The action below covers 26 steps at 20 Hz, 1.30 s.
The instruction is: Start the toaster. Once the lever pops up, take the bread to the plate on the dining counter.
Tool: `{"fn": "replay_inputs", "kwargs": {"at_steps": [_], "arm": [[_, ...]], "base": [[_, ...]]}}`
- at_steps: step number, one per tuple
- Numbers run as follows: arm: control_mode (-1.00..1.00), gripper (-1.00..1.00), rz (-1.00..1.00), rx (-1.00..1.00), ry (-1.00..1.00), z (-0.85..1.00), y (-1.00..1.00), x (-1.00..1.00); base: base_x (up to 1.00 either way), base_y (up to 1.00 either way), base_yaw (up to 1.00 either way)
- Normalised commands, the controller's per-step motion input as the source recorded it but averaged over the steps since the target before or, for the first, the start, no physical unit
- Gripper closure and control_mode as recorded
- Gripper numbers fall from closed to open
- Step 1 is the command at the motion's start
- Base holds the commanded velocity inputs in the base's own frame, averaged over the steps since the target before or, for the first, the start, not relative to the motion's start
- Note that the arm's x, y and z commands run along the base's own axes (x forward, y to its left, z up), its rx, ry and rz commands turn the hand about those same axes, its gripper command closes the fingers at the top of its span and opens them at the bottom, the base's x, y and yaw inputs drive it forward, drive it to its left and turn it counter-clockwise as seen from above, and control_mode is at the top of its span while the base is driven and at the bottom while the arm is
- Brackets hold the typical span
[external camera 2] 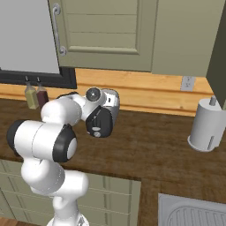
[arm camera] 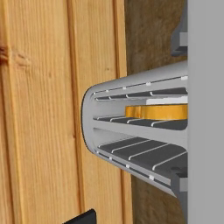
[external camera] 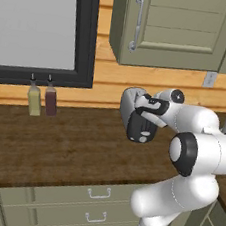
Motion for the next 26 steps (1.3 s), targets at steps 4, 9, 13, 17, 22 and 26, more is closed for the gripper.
{"fn": "replay_inputs", "kwargs": {"at_steps": [4,9,13,17,22,26], "arm": [[-1.00,-1.00,0.00,0.00,0.00,0.00,0.00,0.00],[-1.00,-1.00,0.00,0.00,0.00,0.00,0.00,0.00],[-1.00,-1.00,0.00,0.00,0.00,0.00,0.00,0.00],[-1.00,-1.00,0.00,0.00,0.00,0.00,0.00,0.00],[-1.00,-1.00,0.00,0.00,0.00,0.00,0.00,0.00],[-1.00,-1.00,0.00,0.00,0.00,0.00,0.00,0.00]], "base": [[0.00,0.00,0.00],[0.00,0.00,0.00],[0.00,0.00,0.00],[0.00,0.00,0.00],[0.00,0.00,0.00],[0.00,0.00,0.00]]}}
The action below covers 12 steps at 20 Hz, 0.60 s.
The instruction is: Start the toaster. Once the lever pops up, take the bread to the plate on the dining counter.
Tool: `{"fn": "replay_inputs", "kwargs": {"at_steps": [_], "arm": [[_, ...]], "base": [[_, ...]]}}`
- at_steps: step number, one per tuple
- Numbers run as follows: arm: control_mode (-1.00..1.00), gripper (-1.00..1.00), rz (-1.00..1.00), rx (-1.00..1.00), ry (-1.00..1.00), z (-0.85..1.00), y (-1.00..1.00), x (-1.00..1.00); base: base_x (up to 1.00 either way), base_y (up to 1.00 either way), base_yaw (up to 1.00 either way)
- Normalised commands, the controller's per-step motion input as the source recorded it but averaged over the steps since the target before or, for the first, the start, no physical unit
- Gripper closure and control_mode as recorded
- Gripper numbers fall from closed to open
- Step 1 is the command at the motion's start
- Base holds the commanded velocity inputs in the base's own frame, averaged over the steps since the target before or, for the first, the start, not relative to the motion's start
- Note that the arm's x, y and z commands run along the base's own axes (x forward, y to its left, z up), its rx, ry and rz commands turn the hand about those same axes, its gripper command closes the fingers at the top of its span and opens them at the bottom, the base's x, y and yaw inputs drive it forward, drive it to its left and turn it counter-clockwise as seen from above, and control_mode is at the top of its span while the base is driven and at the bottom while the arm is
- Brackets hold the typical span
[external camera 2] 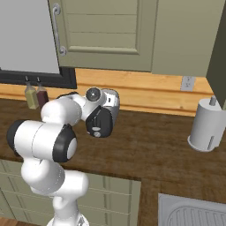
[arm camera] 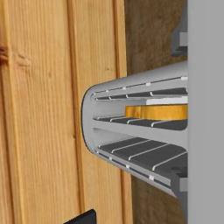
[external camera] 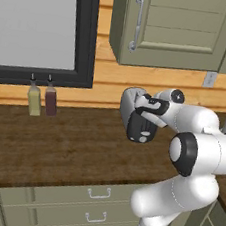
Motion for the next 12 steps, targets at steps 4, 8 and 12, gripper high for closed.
{"fn": "replay_inputs", "kwargs": {"at_steps": [4,8,12], "arm": [[-1.00,-1.00,0.00,0.00,0.00,0.00,0.00,0.00],[-1.00,-1.00,0.00,0.00,0.00,0.00,0.00,0.00],[-1.00,-1.00,0.00,0.00,0.00,0.00,0.00,0.00]], "base": [[0.00,0.00,0.00],[0.00,0.00,0.00],[0.00,0.00,0.00]]}}
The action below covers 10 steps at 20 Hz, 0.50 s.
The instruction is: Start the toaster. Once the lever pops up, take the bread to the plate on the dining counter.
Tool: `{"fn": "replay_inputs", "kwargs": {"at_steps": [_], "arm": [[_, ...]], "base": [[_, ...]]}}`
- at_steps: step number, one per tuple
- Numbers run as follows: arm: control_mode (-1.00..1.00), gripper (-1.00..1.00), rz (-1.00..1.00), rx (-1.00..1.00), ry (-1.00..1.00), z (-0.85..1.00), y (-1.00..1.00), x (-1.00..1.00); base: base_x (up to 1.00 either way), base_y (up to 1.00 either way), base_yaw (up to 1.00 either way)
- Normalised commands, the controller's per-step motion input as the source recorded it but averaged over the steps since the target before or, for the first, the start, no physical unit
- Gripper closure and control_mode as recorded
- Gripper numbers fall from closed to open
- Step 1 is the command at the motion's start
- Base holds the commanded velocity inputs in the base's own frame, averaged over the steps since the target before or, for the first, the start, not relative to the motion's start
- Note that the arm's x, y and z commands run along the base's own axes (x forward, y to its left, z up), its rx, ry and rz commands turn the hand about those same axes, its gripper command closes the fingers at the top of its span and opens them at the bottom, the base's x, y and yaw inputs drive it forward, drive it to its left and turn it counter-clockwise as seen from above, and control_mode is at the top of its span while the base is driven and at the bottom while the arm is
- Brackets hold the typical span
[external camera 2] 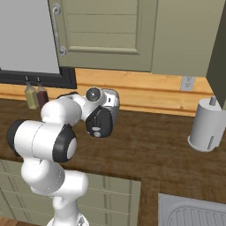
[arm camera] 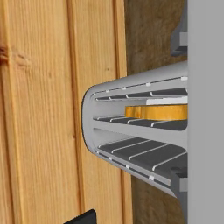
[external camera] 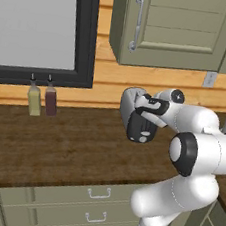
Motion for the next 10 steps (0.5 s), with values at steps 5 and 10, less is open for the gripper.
{"fn": "replay_inputs", "kwargs": {"at_steps": [5,10], "arm": [[-1.00,-1.00,0.00,0.00,0.00,0.00,0.00,0.00],[-1.00,-1.00,0.00,0.00,0.00,0.00,0.00,0.00]], "base": [[0.00,0.00,0.00],[0.00,0.00,0.00]]}}
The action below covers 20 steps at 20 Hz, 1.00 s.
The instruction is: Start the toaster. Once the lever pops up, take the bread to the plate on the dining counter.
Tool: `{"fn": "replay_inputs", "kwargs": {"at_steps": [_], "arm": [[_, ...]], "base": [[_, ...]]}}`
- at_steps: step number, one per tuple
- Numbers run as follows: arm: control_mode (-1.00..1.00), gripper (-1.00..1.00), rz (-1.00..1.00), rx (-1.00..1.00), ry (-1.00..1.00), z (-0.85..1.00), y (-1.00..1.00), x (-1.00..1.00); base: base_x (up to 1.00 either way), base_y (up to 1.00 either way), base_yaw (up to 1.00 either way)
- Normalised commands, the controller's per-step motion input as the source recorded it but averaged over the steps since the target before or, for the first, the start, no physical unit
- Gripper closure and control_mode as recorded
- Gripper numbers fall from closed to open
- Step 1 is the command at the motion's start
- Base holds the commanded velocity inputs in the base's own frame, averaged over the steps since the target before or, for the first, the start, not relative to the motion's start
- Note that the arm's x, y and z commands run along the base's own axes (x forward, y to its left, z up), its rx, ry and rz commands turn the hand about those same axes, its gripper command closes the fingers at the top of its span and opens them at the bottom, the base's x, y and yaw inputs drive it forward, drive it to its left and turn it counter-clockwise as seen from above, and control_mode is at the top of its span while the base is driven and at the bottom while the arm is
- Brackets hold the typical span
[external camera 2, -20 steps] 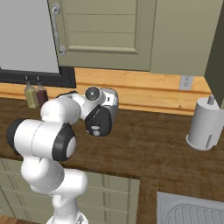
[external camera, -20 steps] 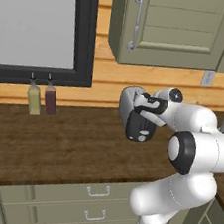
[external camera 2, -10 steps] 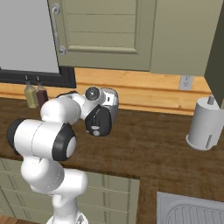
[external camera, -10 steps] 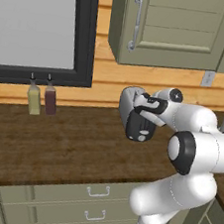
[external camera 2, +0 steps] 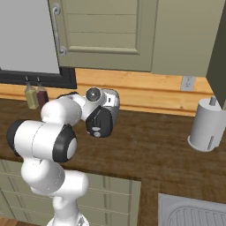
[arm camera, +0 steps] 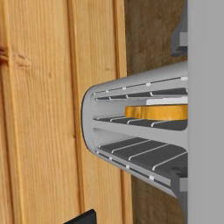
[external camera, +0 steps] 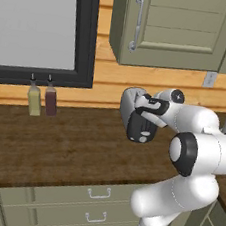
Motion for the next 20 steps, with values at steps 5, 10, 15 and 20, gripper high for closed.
{"fn": "replay_inputs", "kwargs": {"at_steps": [5,10,15,20], "arm": [[-1.00,-1.00,0.00,0.00,0.00,0.00,0.00,0.00],[-1.00,-1.00,0.00,0.00,0.00,0.00,0.00,0.00],[-1.00,-1.00,0.00,0.00,0.00,0.00,0.00,0.00],[-1.00,-1.00,0.00,0.00,0.00,0.00,0.00,0.00]], "base": [[0.00,0.00,0.00],[0.00,0.00,0.00],[0.00,0.00,0.00],[0.00,0.00,0.00]]}}
